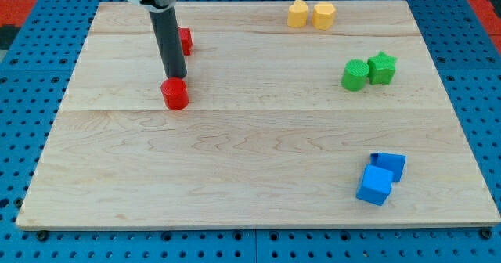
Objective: Move red star near red circle
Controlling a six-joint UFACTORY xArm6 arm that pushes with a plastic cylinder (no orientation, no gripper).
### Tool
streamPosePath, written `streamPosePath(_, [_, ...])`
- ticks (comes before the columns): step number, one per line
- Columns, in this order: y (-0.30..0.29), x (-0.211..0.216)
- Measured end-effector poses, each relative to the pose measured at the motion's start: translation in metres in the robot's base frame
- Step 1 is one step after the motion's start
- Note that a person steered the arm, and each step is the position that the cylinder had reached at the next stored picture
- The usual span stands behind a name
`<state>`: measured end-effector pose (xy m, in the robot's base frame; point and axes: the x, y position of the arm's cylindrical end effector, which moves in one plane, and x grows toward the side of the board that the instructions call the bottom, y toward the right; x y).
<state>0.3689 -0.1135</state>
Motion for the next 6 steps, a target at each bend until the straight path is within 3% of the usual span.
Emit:
streamPosePath(1, [0.039,-0.04])
streamPosePath(2, [0.036,-0.091])
streamPosePath(3, [0.005,-0.102])
streamPosePath(5, [-0.023,-0.024])
streamPosePath(6, [-0.005,-0.045])
